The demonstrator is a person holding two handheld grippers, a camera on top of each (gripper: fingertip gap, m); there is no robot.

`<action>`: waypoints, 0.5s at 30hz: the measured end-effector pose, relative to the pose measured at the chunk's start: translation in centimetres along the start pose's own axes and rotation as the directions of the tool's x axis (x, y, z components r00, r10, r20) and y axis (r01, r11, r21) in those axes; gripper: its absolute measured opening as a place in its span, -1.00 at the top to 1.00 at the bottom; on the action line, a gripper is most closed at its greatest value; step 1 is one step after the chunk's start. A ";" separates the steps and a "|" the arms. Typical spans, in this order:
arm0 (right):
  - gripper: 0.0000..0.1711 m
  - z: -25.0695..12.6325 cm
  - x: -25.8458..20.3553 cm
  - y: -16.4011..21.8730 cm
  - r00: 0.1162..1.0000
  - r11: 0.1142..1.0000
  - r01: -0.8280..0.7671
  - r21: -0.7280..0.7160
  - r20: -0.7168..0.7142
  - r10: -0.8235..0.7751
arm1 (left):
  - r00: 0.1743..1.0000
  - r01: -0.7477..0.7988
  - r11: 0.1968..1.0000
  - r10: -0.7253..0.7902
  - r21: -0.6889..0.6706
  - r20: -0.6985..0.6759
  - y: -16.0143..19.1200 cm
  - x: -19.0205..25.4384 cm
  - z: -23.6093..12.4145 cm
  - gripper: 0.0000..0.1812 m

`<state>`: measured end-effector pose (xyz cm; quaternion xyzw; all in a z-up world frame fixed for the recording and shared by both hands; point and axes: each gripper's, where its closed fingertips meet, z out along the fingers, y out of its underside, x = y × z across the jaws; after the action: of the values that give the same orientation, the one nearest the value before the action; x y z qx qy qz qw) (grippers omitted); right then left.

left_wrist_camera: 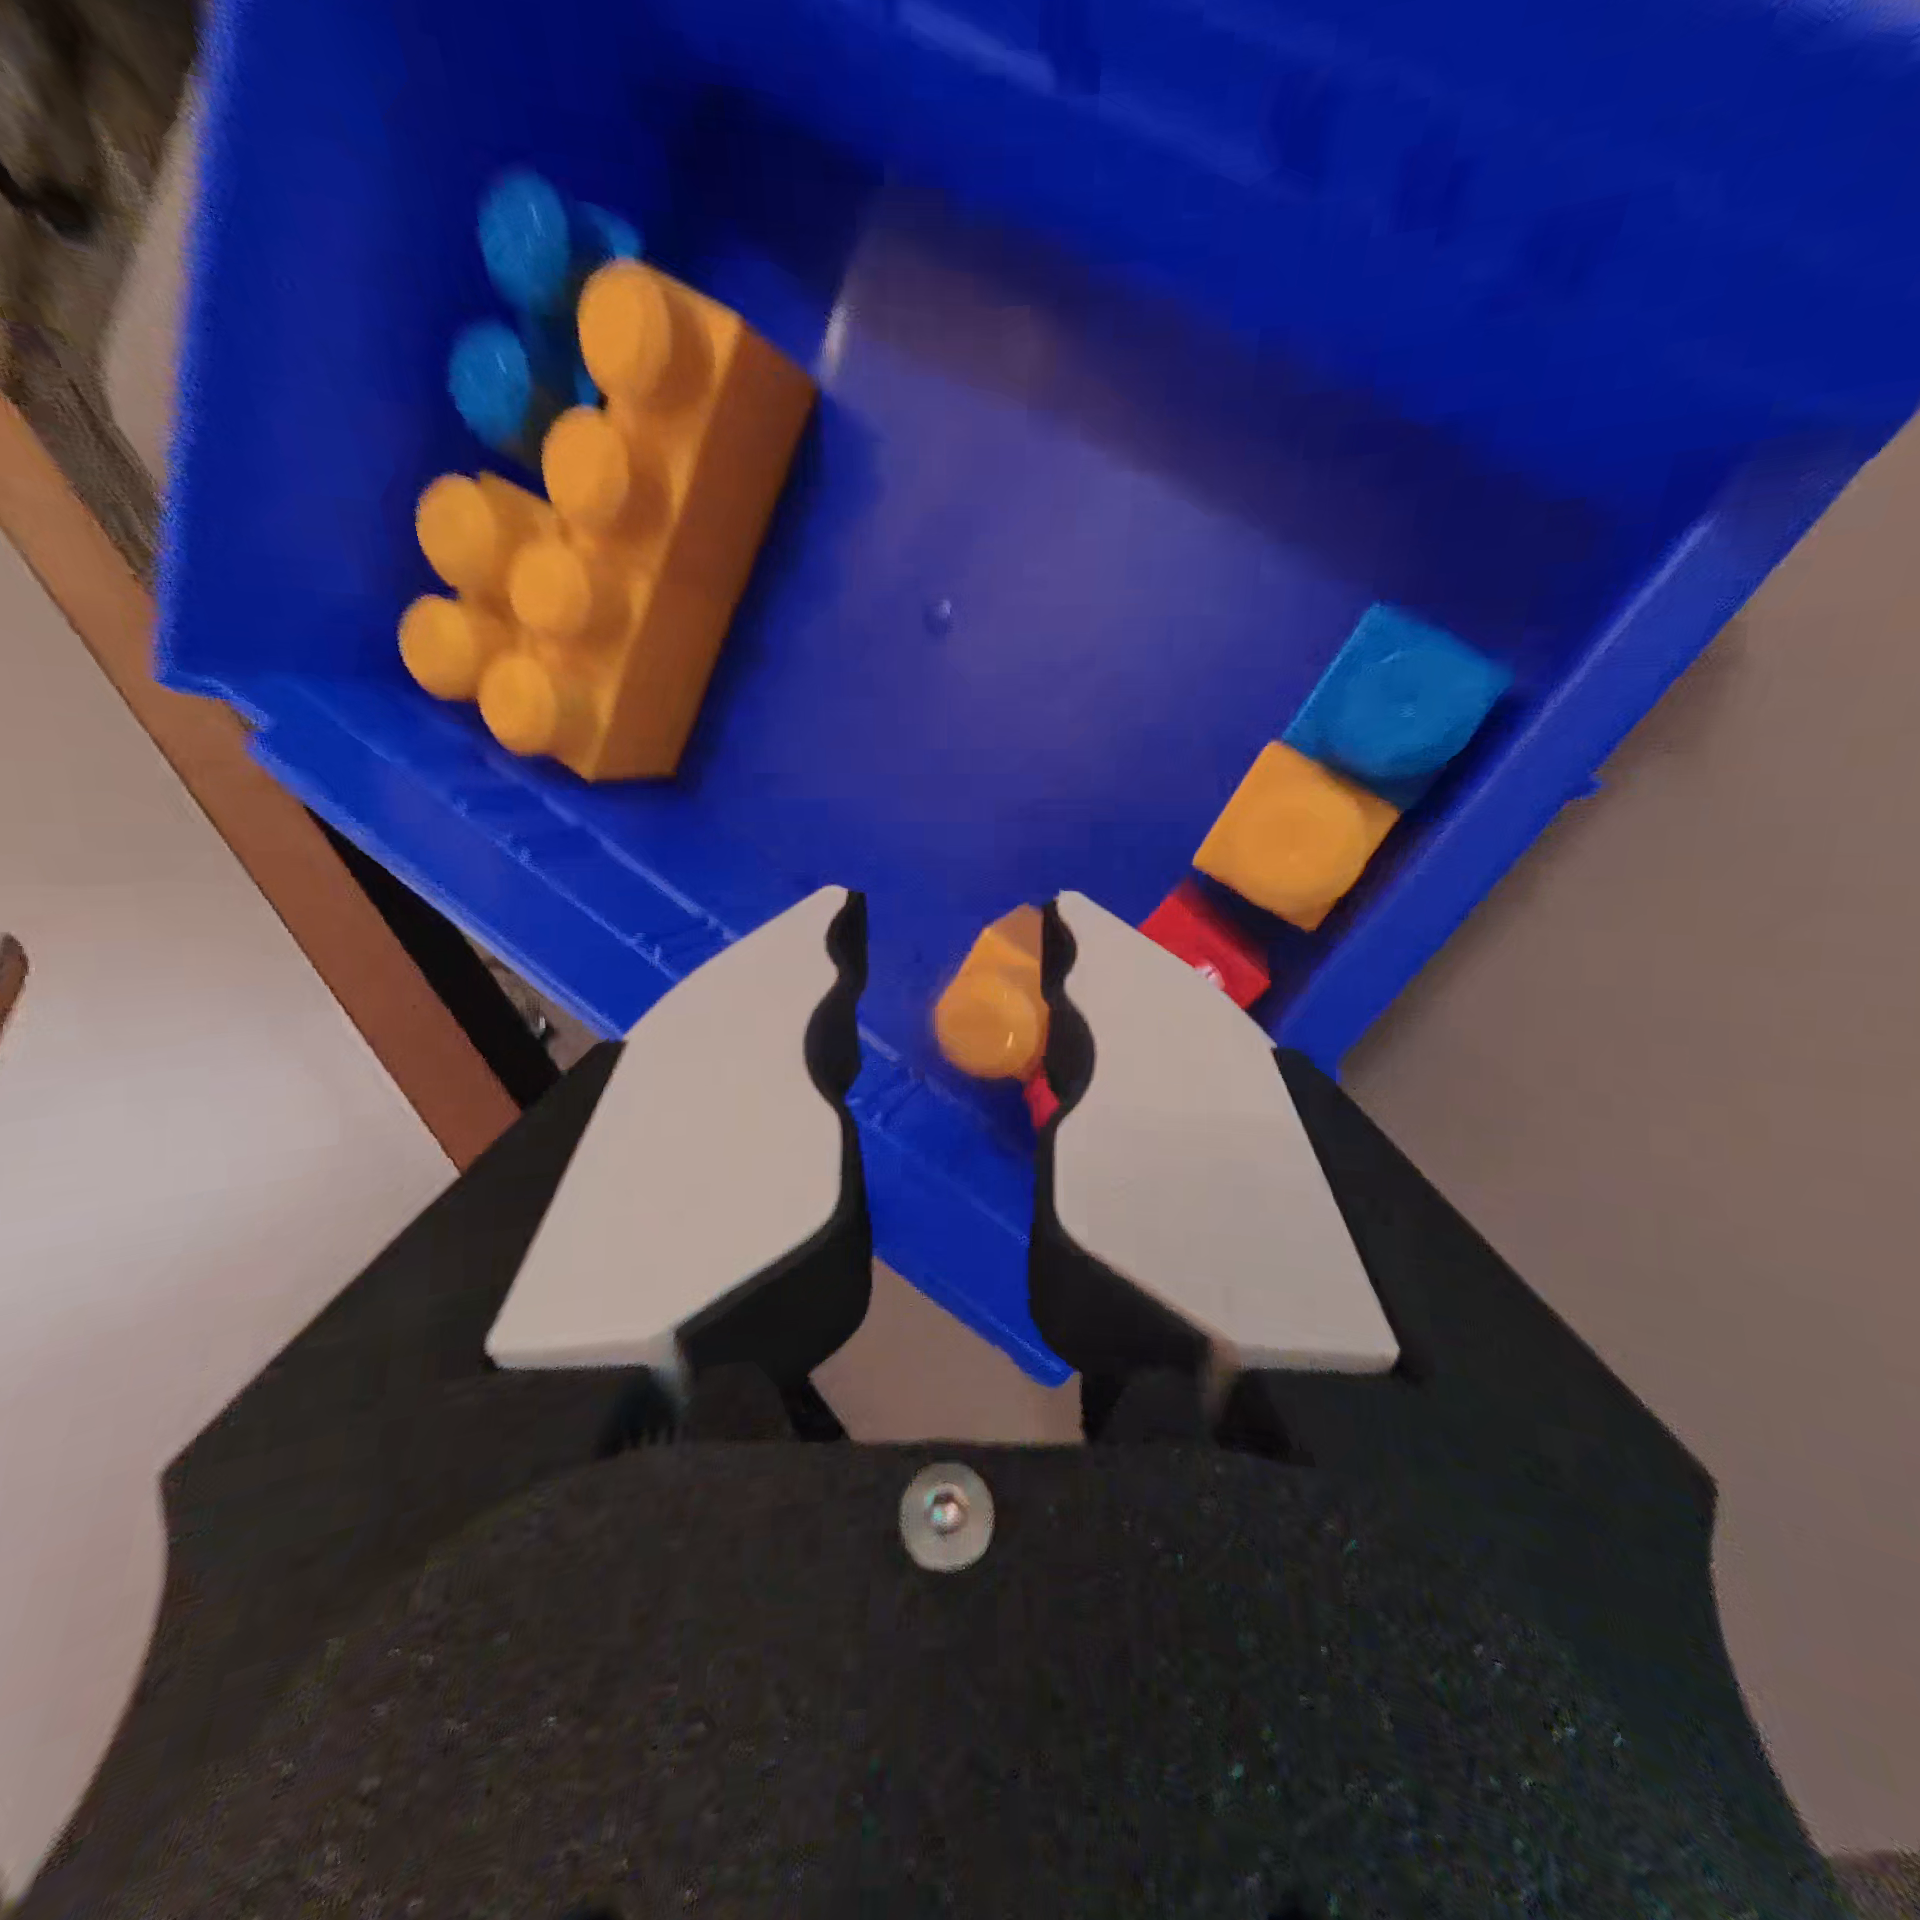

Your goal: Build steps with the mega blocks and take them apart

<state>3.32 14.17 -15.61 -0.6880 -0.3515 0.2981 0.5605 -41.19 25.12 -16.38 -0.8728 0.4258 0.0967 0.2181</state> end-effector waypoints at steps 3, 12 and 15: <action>0.77 -0.1 0.0 0.1 1.000 1.000 0.001 -0.004 -0.001 -0.001 | 0.999 -0.023 0.993 0.020 -0.113 -0.033 1.4 -0.3 1.1 0.63; 0.77 0.1 0.0 0.5 1.000 1.000 0.002 -0.022 0.006 -0.001 | 0.975 -0.192 0.928 0.144 -0.319 -0.169 3.9 0.1 2.3 0.56; 0.77 0.1 0.0 0.6 1.000 1.000 0.000 -0.026 0.009 0.000 | 0.962 -0.247 0.892 0.180 -0.379 -0.203 4.6 0.5 2.9 0.53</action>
<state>3.32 14.12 -16.17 -0.6939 -0.3576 0.2967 0.5501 -44.50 23.62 -20.52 -0.8515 0.5068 0.1338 -0.0125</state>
